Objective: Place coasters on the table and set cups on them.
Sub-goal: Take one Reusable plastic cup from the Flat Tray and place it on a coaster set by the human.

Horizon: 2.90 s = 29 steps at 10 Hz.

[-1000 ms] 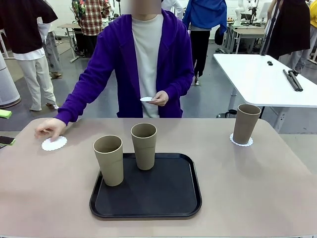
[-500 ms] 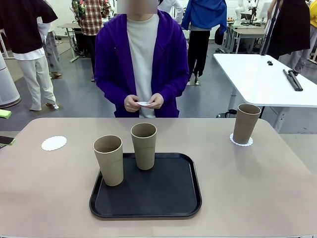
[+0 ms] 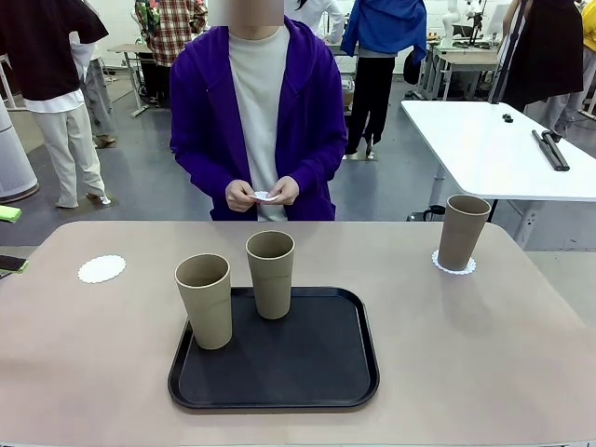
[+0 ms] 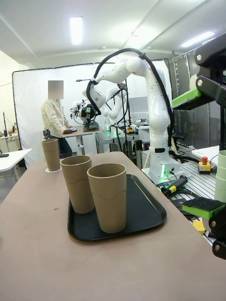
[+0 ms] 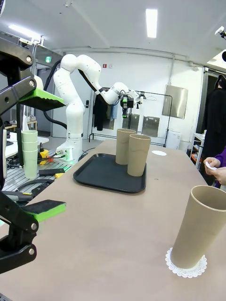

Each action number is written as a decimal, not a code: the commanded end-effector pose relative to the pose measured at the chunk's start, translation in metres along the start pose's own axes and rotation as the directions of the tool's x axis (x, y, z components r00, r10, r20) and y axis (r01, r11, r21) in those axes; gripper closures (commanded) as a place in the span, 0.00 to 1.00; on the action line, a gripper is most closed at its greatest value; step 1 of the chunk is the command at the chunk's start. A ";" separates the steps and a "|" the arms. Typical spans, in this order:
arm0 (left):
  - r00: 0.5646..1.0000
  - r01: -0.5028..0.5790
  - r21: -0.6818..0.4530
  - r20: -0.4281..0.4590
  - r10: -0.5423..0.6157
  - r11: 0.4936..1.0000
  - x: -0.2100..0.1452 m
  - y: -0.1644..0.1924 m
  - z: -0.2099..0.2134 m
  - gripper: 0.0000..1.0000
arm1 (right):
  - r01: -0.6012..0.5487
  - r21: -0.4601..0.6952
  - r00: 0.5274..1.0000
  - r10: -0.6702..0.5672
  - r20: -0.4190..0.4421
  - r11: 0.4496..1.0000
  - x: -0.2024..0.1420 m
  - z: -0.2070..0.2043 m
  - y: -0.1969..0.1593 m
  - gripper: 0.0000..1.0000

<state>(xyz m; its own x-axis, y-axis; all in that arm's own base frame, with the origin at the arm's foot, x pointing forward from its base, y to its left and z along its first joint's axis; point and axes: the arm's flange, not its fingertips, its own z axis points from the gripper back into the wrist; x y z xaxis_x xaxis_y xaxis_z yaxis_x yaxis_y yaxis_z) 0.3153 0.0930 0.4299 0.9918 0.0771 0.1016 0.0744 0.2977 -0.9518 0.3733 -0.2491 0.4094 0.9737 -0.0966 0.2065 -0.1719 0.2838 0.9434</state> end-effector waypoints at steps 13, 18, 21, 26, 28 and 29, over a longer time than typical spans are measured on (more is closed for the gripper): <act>0.602 0.766 0.364 -0.695 -0.393 0.530 0.040 -0.131 -0.080 0.00 | 0.001 0.004 1.000 -0.001 0.001 1.000 0.003 0.001 0.000 0.00; 0.477 0.857 0.387 -0.846 -0.240 0.340 0.044 -0.162 -0.164 0.00 | 0.001 0.004 1.000 -0.001 0.001 1.000 0.003 0.001 0.000 0.00; 0.471 0.858 0.365 -0.840 -0.269 0.362 0.042 -0.161 -0.146 0.00 | 0.001 0.004 1.000 -0.001 0.001 1.000 0.003 0.001 0.000 0.00; 0.283 0.933 -0.012 -0.595 -0.753 0.360 0.071 -0.097 -0.148 0.00 | 0.001 0.004 1.000 -0.001 0.001 1.000 0.003 0.001 0.000 0.00; 0.277 0.945 -0.055 -0.399 -0.874 0.324 0.081 -0.076 -0.144 0.00 | 0.001 0.004 1.000 -0.001 0.001 1.000 0.003 0.001 0.000 0.00; 0.320 0.930 -0.093 -0.263 -0.910 0.354 0.079 -0.054 -0.147 0.00 | 0.001 0.004 1.000 -0.001 0.001 1.000 0.003 0.001 0.000 0.00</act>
<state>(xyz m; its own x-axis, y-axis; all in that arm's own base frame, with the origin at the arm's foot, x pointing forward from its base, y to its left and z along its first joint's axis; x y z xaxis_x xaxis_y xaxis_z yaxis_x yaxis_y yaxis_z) 0.4016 -0.0570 0.4670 0.2742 -0.6028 0.7493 0.9616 0.1651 -0.2191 0.3739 -0.2492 0.4099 0.9736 -0.0953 0.2075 -0.1731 0.2849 0.9428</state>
